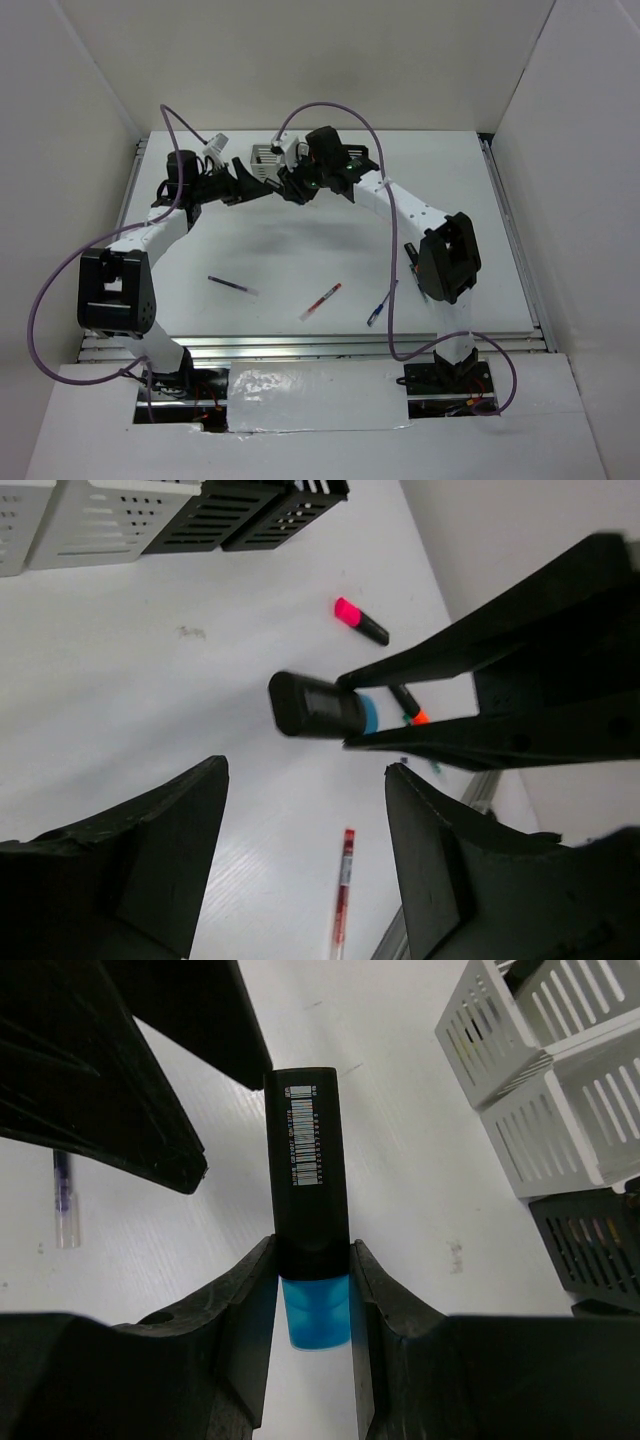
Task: Sort the stationery into containers
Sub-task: Pick up the pen from the center of the board, then place the pen in the storage box.
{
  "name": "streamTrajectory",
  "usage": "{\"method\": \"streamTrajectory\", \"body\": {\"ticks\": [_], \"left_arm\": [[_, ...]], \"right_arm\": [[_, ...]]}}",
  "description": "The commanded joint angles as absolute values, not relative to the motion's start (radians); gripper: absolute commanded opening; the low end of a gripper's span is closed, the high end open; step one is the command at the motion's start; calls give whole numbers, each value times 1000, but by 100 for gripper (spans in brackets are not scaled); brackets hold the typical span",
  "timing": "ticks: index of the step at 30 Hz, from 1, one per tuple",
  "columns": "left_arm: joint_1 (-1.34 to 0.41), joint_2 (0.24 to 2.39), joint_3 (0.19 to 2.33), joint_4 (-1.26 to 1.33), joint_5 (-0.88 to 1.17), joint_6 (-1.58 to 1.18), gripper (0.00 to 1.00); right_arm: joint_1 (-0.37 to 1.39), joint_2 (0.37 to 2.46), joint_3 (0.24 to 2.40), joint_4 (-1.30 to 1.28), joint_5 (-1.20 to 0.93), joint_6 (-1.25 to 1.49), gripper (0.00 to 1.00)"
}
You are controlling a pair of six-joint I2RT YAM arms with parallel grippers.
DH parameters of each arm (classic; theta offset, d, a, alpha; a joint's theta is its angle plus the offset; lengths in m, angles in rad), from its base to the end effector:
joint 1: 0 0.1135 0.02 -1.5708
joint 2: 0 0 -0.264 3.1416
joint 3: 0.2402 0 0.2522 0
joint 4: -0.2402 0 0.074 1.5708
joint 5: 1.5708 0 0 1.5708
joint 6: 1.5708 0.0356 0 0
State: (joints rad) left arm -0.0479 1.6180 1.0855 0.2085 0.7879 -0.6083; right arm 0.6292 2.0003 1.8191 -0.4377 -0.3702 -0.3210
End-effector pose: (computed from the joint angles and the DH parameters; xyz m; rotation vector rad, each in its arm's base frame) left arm 0.3663 -0.0428 0.2730 0.0202 1.9703 -1.1804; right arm 0.3716 0.2864 0.3062 -1.1897 1.8507 0.5785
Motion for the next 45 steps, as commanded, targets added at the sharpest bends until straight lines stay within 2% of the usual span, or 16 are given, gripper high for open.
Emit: {"method": "streamTrajectory", "body": {"ticks": [1, 5, 12, 16, 20, 24, 25, 26, 27, 29, 34, 39, 42, 45], "left_arm": [[-43, 1624, 1101, 336, 827, -709, 76], [-54, 1647, 1109, 360, 827, -744, 72], [-58, 1689, 1121, 388, 833, -804, 58], [-58, 1698, 1126, 397, 833, -816, 53], [-57, 1697, 1131, 420, 833, -824, 36], [-49, 1700, 1152, 431, 827, -825, 22], [-46, 1701, 1158, 436, 827, -828, 15], [-41, 1704, 1164, 439, 821, -830, 11], [-38, 1706, 1176, 437, 815, -828, 8], [-25, 1721, 1216, 439, 793, -821, 1], [-11, 1784, 1428, 327, 684, -675, 0], [-32, 1894, 1693, 177, 496, -425, 0], [-52, 1951, 1782, 78, 413, -304, 0], [-67, 1977, 1779, 57, 370, -244, 0]], "right_arm": [[646, 1934, 1799, -385, -361, -310, 0], [652, 1925, 1792, -377, -357, -310, 0], [661, 1901, 1779, -348, -354, -288, 0], [663, 1894, 1776, -341, -357, -281, 0], [675, 1896, 1773, -351, -360, -284, 2], [675, 1882, 1743, -335, -356, -270, 15], [676, 1879, 1735, -328, -350, -268, 18], [676, 1876, 1729, -319, -330, -261, 36], [676, 1870, 1723, -318, -313, -258, 48], [672, 1865, 1721, -319, -278, -242, 61], [626, 1838, 1698, -325, -295, -180, 68], [572, 1809, 1644, -295, -269, -126, 68], [522, 1816, 1643, -314, -242, -97, 67], [453, 1804, 1628, -318, -236, -55, 65]]}}
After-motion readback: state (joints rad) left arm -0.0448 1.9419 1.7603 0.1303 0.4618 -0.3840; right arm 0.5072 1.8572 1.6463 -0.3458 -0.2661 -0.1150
